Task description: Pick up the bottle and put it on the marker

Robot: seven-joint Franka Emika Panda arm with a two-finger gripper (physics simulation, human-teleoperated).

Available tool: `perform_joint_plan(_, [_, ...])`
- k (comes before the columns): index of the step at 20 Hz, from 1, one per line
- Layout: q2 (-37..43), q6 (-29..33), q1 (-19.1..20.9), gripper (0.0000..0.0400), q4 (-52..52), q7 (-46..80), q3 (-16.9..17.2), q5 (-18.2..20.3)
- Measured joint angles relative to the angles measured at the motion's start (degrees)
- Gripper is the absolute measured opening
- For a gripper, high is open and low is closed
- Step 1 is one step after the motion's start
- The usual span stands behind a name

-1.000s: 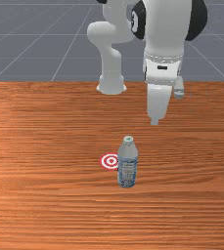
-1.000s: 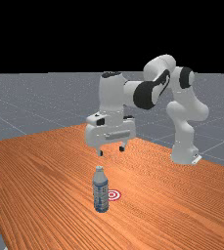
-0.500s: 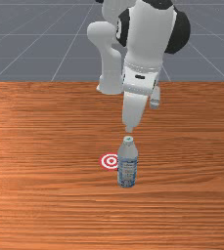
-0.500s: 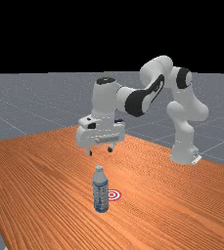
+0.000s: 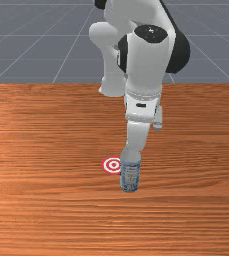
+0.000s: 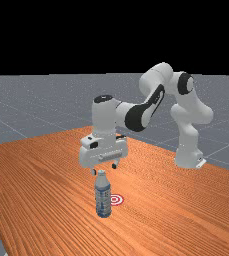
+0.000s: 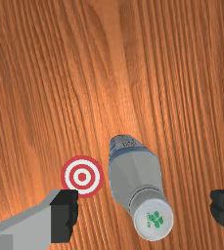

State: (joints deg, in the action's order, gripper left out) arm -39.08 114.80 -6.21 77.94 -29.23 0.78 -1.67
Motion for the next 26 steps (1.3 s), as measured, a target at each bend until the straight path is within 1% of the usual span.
perform_joint_plan(2, [-0.47, 0.02, 0.02, 0.04, -0.19, -0.02, -0.01, 0.02])
perform_joint_plan(3, [0.26, 2.47, -0.75, 0.04, 1.79, 1.14, 0.81, -1.47])
perform_joint_plan(4, [0.1, 2.69, -0.83, 0.04, 1.87, 1.25, 0.88, -1.59])
perform_joint_plan(7, [0.05, 3.36, -0.33, 0.04, 2.5, 1.03, 0.33, -0.36])
perform_joint_plan(14, [0.79, 3.84, -0.18, 0.04, 3.77, 1.61, 0.55, -0.18])
perform_joint_plan(18, [0.97, 4.01, 0.53, 0.04, 4.08, 0.76, 0.71, -0.1])
perform_joint_plan(19, [1.51, 5.56, 0.64, 0.04, 5.26, 0.14, 0.66, -0.3])
perform_joint_plan(20, [1.02, 4.24, 0.76, 0.04, 4.23, -0.73, 0.48, -0.35])
perform_joint_plan(22, [0.99, 4.23, 0.66, 0.04, 4.18, -0.88, 0.39, -0.43])
perform_joint_plan(23, [0.91, 4.22, 0.96, 0.04, 4.05, -0.55, 0.06, 0.6])
perform_joint_plan(24, [0.71, 4.1, 0.82, 0.0243, 3.68, -2.24, 0.1, -0.54])
perform_joint_plan(25, [0.5, 3.99, 0.91, 0.0157, 3.33, -2.89, -0.01, -0.63])
perform_joint_plan(26, [0.37, 3.89, 0.92, 0.0153, 3.06, -2.91, -0.01, -0.63])
